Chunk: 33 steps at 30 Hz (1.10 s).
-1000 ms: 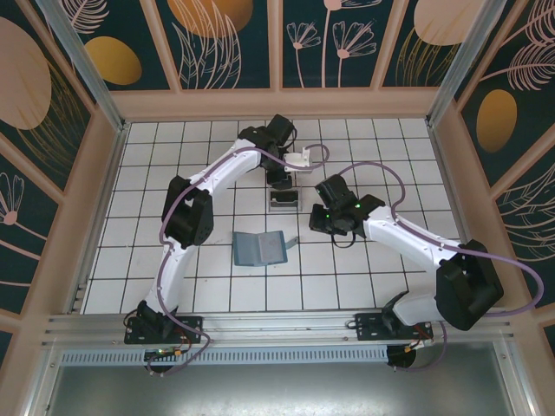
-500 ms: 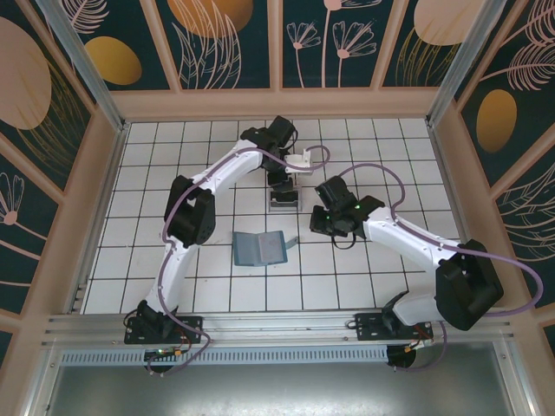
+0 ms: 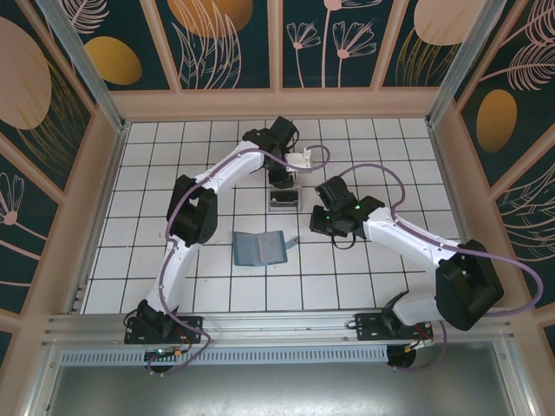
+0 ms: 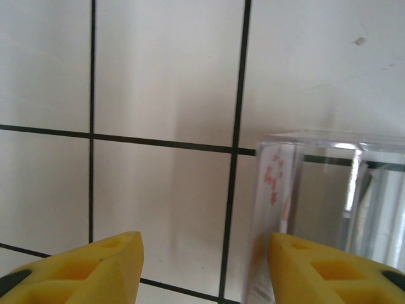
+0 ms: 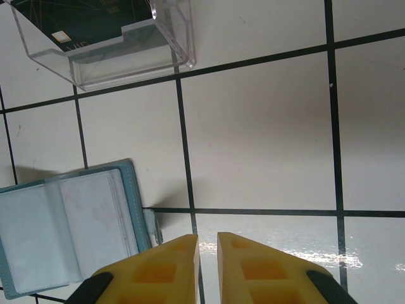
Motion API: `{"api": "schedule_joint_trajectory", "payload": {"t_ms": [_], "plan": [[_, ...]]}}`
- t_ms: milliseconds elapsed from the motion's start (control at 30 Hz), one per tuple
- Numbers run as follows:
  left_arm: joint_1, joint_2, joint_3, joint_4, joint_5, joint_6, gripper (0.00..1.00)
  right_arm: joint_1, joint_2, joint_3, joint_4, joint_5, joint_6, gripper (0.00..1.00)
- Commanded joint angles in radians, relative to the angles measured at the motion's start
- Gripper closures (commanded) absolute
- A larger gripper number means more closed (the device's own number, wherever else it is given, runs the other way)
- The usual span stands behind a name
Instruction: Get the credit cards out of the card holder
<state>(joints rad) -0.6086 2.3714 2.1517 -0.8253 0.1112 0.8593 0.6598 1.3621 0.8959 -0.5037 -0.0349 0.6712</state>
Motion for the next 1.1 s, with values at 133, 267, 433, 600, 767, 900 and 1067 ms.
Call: {"api": "schedule_joint_trajectory", "payload": {"t_ms": [133, 267, 433, 600, 767, 900, 1067], "plan": [[-0.003, -0.090, -0.056, 0.086, -0.010, -0.018, 0.45, -0.005, -0.001, 0.000, 0.017, -0.006, 0.010, 0.83], [-0.004, -0.093, -0.056, 0.083, -0.007, -0.023, 0.46, -0.005, -0.004, 0.004, 0.011, -0.005, 0.010, 0.84], [-0.004, -0.114, -0.077, 0.111, -0.002, -0.023, 0.46, -0.005, 0.001, 0.005, 0.013, -0.006, 0.010, 0.83], [-0.004, -0.105, -0.082, 0.112, -0.008, -0.021, 0.46, -0.003, 0.004, 0.005, 0.014, -0.008, 0.008, 0.83], [-0.004, -0.087, -0.077, 0.100, -0.011, -0.038, 0.47, -0.003, 0.005, 0.009, 0.020, -0.011, 0.005, 0.83], [-0.004, -0.137, -0.135, 0.166, 0.024, -0.109, 0.50, -0.002, 0.022, 0.012, 0.040, -0.034, -0.005, 0.83], [-0.004, -0.294, -0.369, 0.421, 0.024, -0.284, 0.51, 0.004, 0.057, 0.013, 0.074, -0.072, -0.018, 0.76]]}}
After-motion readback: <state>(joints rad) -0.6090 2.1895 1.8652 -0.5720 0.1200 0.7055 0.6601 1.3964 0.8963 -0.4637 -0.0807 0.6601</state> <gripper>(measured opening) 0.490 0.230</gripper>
